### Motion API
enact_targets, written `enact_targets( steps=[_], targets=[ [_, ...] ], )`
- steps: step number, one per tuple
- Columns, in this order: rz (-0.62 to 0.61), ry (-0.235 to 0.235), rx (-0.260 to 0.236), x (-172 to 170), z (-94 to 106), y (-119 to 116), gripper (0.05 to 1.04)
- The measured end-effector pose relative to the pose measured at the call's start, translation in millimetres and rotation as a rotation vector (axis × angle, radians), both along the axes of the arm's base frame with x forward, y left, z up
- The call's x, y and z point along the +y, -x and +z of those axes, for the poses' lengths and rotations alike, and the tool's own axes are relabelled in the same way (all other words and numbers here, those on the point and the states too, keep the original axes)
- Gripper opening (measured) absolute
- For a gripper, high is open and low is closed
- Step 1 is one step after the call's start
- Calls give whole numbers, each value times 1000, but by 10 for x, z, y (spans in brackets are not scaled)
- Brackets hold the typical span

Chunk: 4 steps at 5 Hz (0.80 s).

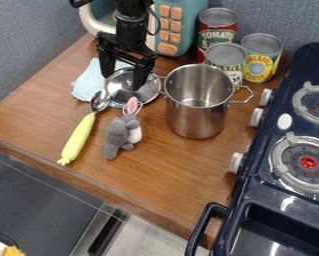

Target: Put the silver lid on the silver pot

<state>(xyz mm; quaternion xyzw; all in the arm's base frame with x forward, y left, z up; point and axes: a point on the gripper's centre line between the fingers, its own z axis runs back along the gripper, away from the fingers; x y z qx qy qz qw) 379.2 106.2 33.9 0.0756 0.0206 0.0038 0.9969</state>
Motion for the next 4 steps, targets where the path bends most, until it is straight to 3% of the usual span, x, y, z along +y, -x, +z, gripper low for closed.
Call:
enact_targets(
  steps=[1, 2, 4],
  targets=[
    [-1, 11, 3, -3, -74, -33, 947],
    [6, 16, 21, 21, -140, -34, 700],
    [4, 35, -7, -20, -172, -54, 282]
  ],
)
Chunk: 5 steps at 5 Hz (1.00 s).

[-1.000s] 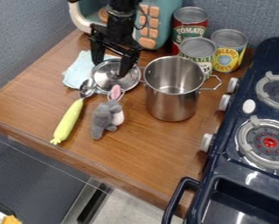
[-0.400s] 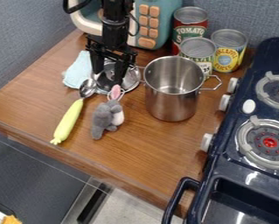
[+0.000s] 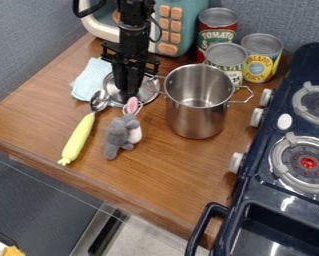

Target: Put the silver lid on the silver pot

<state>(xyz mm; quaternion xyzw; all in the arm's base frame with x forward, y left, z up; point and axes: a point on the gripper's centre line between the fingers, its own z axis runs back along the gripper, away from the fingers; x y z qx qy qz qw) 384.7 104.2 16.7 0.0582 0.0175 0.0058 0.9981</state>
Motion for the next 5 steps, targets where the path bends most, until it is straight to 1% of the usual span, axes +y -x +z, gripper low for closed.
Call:
enact_targets(
  steps=[1, 2, 3, 4, 5],
  targets=[
    [-2, 18, -9, -34, 2, 12, 280],
    [-27, 62, 2, -81, 38, 69, 280],
    [-12, 98, -90, -103, 558, 223, 280],
    [29, 98, -170, -41, 1123, 389, 280],
    [42, 97, -159, -59, 1280, 492, 280]
  ],
)
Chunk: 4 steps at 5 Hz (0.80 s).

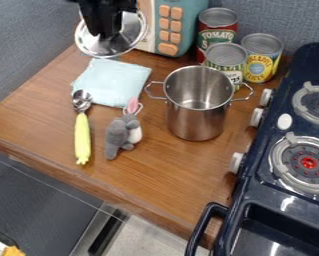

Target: Put the silver lid on the silver pot

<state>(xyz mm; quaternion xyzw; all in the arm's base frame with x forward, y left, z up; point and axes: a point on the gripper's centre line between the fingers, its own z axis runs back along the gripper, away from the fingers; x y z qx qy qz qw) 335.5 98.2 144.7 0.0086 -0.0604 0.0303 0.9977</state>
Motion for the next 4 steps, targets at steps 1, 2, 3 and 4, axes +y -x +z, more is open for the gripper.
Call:
enact_targets(
  steps=[1, 2, 3, 4],
  targets=[
    [-25, -6, 16, -63, -3, 5, 280],
    [-175, -34, 43, -375, -80, -114, 280],
    [-328, -50, 46, -726, -57, -160, 280],
    [-408, -56, 34, -942, -45, -181, 280]
  ],
)
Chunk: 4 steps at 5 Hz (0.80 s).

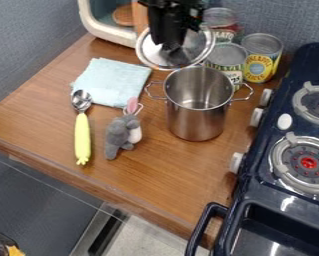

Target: Put the silver lid on the silver pot

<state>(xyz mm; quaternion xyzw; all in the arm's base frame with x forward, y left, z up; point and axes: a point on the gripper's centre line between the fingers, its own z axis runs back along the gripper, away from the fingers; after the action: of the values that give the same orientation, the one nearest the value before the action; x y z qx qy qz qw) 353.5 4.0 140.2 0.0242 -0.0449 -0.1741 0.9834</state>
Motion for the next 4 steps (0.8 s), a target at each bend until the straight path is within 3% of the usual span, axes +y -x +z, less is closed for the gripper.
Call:
enact_targets(
  steps=[2, 4],
  targets=[
    [-67, 4, 30, -141, -96, 12, 280],
    [-161, -13, 107, -279, -479, -174, 280]
  ],
)
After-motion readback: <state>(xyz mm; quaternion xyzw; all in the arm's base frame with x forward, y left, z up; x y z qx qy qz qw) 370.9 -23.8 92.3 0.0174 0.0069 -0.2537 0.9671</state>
